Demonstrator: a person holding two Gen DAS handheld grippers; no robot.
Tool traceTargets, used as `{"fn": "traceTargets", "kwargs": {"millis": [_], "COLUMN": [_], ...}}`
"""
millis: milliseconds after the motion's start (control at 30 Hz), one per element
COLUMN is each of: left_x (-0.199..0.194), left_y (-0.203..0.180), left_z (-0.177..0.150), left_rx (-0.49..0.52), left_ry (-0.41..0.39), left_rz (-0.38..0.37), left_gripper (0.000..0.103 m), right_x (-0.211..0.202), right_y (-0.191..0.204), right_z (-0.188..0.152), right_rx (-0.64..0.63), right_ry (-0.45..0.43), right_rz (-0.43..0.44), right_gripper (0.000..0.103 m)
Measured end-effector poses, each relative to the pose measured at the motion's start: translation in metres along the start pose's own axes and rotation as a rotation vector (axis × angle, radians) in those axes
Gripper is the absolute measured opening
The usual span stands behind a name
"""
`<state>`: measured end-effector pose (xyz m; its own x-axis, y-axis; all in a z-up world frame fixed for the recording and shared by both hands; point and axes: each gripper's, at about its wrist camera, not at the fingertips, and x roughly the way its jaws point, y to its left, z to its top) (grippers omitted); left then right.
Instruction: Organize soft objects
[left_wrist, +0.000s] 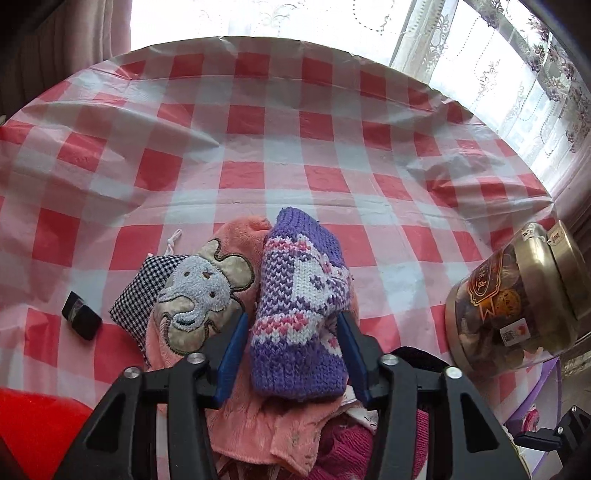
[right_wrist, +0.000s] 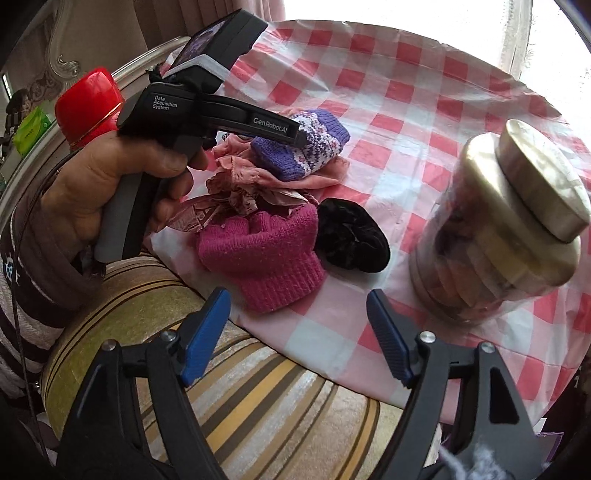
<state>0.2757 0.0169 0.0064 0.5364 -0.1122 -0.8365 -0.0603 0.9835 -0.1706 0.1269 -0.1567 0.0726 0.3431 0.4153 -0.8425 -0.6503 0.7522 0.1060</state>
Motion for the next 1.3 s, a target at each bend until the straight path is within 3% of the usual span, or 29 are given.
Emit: {"fn": "traceTargets", "kwargs": {"millis": [100, 500, 733, 900, 1000, 1200, 1233, 1300], "left_x": [0.008, -0.051, -0.078, -0.097, -0.104, -0.107, -0.106, -0.106], "left_y": [-0.001, 0.032, 0.046, 0.050, 0.049, 0.051, 0.051, 0.052], "left_z": [0.001, 0.012, 0.014, 0.013, 0.012, 0.010, 0.010, 0.008], "left_rx": [0.034, -0.121, -0.154, -0.155, -0.149, -0.152, -0.155, -0.162], "left_ry": [0.001, -0.176, -0.302, -0.381, -0.404, -0.413, -0.412, -0.409], "left_rz": [-0.021, -0.205, -0.089, -0.021, -0.001, 0.010, 0.010, 0.006], "left_gripper": [0.023, 0.022, 0.022, 0.022, 0.022, 0.022, 0.022, 0.022], "right_x": [0.012, 0.024, 0.041, 0.065, 0.084, 0.118, 0.123, 0.129], "right_y": [0.005, 0.006, -0.004, 0.006, 0.011, 0.015, 0.017, 0.018], "right_z": [0.005, 0.041, 0.071, 0.091, 0.100, 0.107, 0.108, 0.110], "right_rx": [-0.015, 0.004, 0.096, 0.086, 0.101, 0.091, 0.082, 0.064], "right_ry": [0.025, -0.023, -0.032, -0.013, 0.023, 0.059, 0.066, 0.068], "right_rz": [0.005, 0.028, 0.103, 0.153, 0.202, 0.186, 0.189, 0.205], "right_gripper": [0.079, 0.079, 0.080, 0.083, 0.083, 0.083, 0.082, 0.058]}}
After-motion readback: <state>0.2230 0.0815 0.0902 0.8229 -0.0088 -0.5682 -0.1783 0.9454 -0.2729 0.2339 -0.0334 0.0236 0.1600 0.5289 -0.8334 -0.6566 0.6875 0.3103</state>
